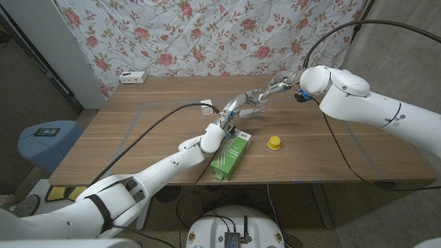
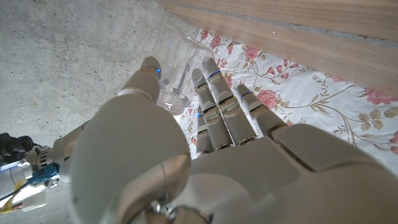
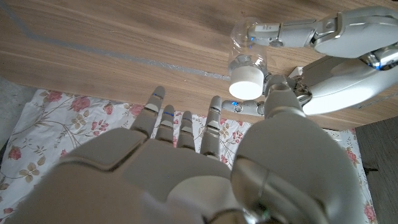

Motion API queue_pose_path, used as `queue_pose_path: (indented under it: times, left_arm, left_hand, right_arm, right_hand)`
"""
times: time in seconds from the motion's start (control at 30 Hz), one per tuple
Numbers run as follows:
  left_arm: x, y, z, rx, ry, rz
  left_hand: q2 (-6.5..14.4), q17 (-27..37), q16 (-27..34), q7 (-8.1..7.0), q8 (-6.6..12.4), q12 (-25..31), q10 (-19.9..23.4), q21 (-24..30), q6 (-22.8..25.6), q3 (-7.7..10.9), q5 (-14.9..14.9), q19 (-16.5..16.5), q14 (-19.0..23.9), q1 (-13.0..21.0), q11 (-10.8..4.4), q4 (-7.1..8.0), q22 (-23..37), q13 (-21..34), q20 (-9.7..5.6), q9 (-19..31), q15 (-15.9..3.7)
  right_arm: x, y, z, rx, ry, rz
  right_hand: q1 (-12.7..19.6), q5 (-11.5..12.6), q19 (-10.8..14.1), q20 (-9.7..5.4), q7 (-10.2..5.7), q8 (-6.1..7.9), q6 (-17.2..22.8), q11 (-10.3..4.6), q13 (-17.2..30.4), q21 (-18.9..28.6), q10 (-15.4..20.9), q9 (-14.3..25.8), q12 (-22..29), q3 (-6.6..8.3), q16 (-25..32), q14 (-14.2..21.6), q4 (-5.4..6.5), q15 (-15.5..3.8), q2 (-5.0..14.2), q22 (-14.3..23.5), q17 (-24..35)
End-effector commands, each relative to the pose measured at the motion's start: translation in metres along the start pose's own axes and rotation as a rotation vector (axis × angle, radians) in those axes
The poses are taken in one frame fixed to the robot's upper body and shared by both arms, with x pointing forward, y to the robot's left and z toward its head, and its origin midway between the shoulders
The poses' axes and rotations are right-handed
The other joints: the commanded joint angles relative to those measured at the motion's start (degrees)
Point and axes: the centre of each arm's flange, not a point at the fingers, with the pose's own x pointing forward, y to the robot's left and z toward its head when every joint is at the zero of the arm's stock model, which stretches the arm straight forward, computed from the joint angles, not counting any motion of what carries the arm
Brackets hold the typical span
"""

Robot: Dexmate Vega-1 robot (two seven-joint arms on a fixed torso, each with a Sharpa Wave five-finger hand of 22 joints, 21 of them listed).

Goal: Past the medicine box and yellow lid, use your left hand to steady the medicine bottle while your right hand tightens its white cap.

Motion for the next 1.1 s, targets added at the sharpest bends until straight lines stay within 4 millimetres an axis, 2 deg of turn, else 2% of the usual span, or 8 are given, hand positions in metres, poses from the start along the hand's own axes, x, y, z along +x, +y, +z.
queue_pose_path:
  times: [0.03, 0.13, 0.67, 1.1]
  left_arm:
    - [0.0034, -0.0001, -0.0004, 0.001, -0.002, 0.003]
    - [0.0040, -0.0001, -0.0006, 0.001, -0.003, 0.004]
    - [0.0054, 0.0007, 0.0000, 0.004, -0.012, 0.002]
    - [0.0040, 0.0004, 0.0010, 0.003, -0.013, -0.002]
  left_hand:
    - [0.49, 0.18, 0.24, -0.46, -0.23, 0.36, 4.74, 0.26, -0.08, 0.45, 0.32, -0.25, 0.54, 0.21, -4.52, 0.11, 0.14, 0.09, -6.85, 0.32, -3.47]
    - [0.50, 0.17, 0.22, -0.49, -0.24, 0.34, 4.70, 0.26, -0.14, 0.46, 0.33, -0.24, 0.53, 0.21, -4.47, 0.11, 0.14, 0.09, -6.87, 0.32, -3.47]
    - [0.46, 0.16, 0.21, -0.52, -0.15, 0.40, 4.86, 0.27, -0.06, 0.44, 0.34, -0.20, 0.57, 0.26, -4.56, 0.09, 0.15, 0.09, -6.87, 0.32, -3.46]
    - [0.47, 0.20, 0.28, -0.43, -0.15, 0.37, 4.80, 0.24, -0.11, 0.42, 0.36, -0.25, 0.66, 0.38, -4.30, 0.04, 0.14, 0.09, -6.81, 0.32, -3.64]
  right_arm:
    - [0.0040, -0.0020, -0.0002, -0.005, -0.010, -0.004]
    - [0.0045, -0.0022, -0.0007, -0.003, -0.009, -0.006]
    - [0.0089, -0.0007, -0.0014, 0.006, -0.011, -0.020]
    - [0.0073, 0.0001, -0.0003, 0.008, -0.011, -0.036]
  right_hand:
    - [1.98, 0.30, -0.11, -0.07, -1.24, 0.65, 1.36, 0.07, 0.10, -0.03, -0.19, 0.05, 0.47, 1.11, 0.21, -0.42, -0.04, -0.08, 0.51, 0.12, -0.02]
    - [2.98, 0.28, -0.04, -0.17, -1.59, 1.26, 3.20, -0.14, 0.09, 0.02, -0.02, -0.02, 0.60, 1.54, 0.32, -0.26, 0.01, -0.20, 0.58, 0.12, -0.05]
    - [4.17, 0.23, 0.42, -0.74, -2.21, 1.84, 5.28, -0.61, 0.08, 0.18, 0.99, -0.11, 1.01, 2.08, 0.60, 0.31, 0.34, -0.89, 0.88, 0.12, -0.09]
    - [5.20, -0.05, 0.80, -0.98, -2.81, 3.48, 9.98, -1.17, 0.07, 0.24, 2.26, -0.12, 1.33, 2.40, 0.84, 1.10, 0.57, -1.44, 0.71, 0.11, -0.14]
